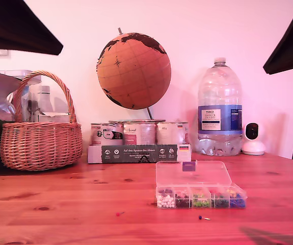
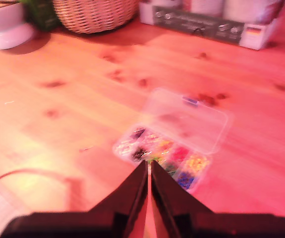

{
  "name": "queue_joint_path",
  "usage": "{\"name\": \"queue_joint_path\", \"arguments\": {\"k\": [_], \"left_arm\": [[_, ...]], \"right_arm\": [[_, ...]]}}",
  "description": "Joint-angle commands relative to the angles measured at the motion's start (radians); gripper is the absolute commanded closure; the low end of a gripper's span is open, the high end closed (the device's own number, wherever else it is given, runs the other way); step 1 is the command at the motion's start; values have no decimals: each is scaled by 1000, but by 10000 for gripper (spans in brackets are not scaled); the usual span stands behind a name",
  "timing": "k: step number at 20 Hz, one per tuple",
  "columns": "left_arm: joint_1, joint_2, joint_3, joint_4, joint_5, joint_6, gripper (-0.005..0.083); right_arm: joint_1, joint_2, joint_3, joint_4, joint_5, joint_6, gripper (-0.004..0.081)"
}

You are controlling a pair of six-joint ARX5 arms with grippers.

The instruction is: Sort the loose pins on the table into their correct compartments

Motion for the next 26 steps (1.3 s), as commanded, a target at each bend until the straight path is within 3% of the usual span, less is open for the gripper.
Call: {"name": "queue_joint_path", "arguments": {"k": [1,5,9,15,21,26], "left_arm": [[0,5,20,-40,20,-3,797],[0,19,31,-185,26,26,797],[0,31,31,-261,25,47,797],[0,31,31,-282,25,103,797],[0,31,31,-275,25,102,797],[0,31,31,-257,25,101,797]], "right_arm": [[5,9,11,-25,-24,0,783],[5,74,56,-137,-69,-1,782],[5,142,103,-130,-232,1,783],[5,351,206,-193,-243,-32,782],[11,580,329,-344,-315,-269,783],[11,618,334,-316,-367,-229,782]]}}
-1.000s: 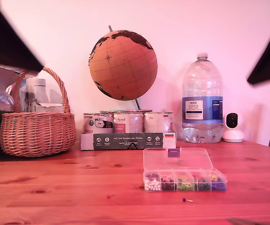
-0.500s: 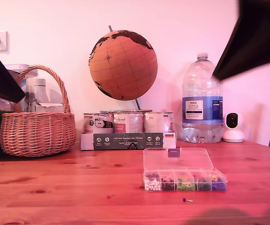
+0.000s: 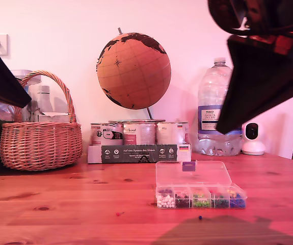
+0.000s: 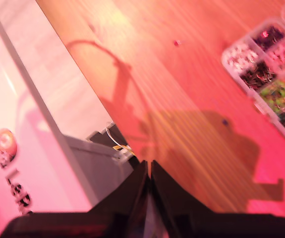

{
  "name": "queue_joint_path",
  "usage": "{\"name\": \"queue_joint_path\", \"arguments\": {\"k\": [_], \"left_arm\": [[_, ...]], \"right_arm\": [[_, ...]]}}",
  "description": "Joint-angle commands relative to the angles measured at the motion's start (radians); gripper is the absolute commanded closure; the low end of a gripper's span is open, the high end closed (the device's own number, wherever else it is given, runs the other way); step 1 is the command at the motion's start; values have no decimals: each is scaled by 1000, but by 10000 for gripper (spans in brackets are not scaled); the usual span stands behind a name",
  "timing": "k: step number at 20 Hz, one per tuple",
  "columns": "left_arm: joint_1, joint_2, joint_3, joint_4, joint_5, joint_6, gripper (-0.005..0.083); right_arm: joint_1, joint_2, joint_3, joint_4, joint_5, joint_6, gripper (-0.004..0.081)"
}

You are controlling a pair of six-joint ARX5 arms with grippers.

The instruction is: Sort the loose pins on the table into their correct compartments

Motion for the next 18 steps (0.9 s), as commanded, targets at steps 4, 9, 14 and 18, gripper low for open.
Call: {"name": "queue_joint_path", "arguments": {"k": [4,9,14,18], "left_arm": [[0,4,11,11,3,-6,797],[0,4,11,7,3,-20,797],[0,4,11,5,3,-20,797],[0,4,11,1,3,-20,797]], "right_arm": [[8,15,6,43,60,-65,782],[17,86,10,5,130,-227,738],[48,161,64,-34,231,-327,677],[48,206,74,-6,266,-471,638]]}}
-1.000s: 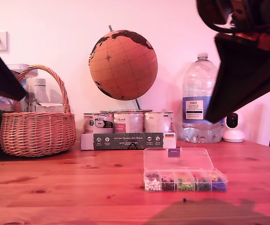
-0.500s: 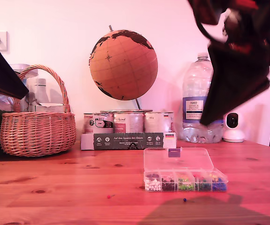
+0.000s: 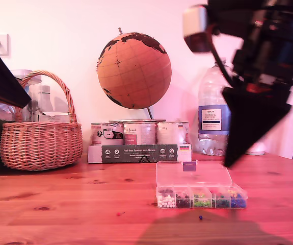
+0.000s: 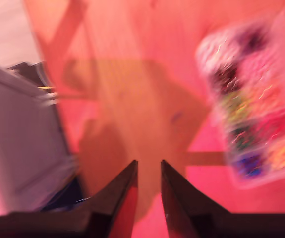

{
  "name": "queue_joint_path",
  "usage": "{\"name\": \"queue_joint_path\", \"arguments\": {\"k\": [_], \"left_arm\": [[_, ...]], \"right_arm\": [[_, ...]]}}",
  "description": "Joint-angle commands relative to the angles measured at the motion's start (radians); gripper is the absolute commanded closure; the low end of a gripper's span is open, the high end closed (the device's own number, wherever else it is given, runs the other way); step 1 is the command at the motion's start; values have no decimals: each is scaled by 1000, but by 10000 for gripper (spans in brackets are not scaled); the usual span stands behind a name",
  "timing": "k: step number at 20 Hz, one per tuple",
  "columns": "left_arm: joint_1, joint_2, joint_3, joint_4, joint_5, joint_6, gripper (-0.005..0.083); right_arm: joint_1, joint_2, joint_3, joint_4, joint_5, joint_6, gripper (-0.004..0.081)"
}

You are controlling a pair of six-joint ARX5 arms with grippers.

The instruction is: Sort the loose pins on the table into their correct compartments

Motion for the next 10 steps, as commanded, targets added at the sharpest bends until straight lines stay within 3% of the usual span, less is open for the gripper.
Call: {"name": "queue_joint_path", "arguments": {"k": [1,4,10], "left_arm": [[0,4,11,3,3,-3,797],[0,4,11,-8,3,-3,797],[0,4,11,-12,3,-3,797]], "right_arm": [[3,43,-2,13,17,-65,638],[3,90,-1,42,47,-129,628],[3,184,48,94,46,-139,589]]}}
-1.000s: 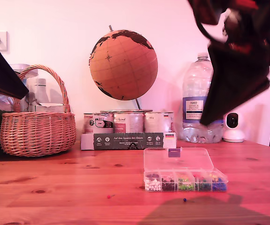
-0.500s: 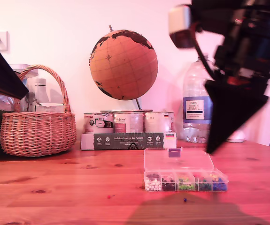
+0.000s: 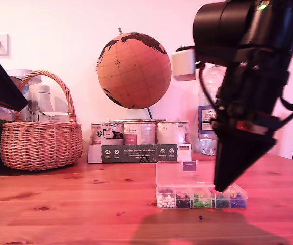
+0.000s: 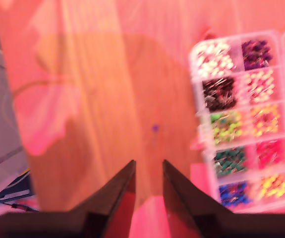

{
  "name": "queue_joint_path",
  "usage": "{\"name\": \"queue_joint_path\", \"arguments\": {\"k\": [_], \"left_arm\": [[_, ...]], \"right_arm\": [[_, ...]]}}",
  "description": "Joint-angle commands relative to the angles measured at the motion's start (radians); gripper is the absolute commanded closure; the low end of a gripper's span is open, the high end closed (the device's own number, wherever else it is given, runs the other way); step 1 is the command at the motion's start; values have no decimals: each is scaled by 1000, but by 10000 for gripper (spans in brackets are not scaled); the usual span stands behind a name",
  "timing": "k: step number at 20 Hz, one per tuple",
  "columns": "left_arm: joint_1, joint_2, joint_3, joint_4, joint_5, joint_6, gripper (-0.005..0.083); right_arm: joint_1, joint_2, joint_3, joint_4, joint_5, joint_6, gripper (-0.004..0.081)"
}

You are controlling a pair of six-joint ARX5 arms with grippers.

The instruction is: Sort the loose pins on the table into their correct compartments

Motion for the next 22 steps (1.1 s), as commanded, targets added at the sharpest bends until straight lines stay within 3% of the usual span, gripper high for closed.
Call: {"name": "queue_joint_path", "arguments": {"k": [1,8,22], "left_arm": [[0,4,11,3,3,-3,797],[0,4,11,3,-1,-3,797],[0,17,11,13,-8,-3,797]], "right_arm": [[3,43,25,11,-1,-5,586],[3,120,78,15,-30,-2,585],[12,192,78,10,-53,3,586]]}}
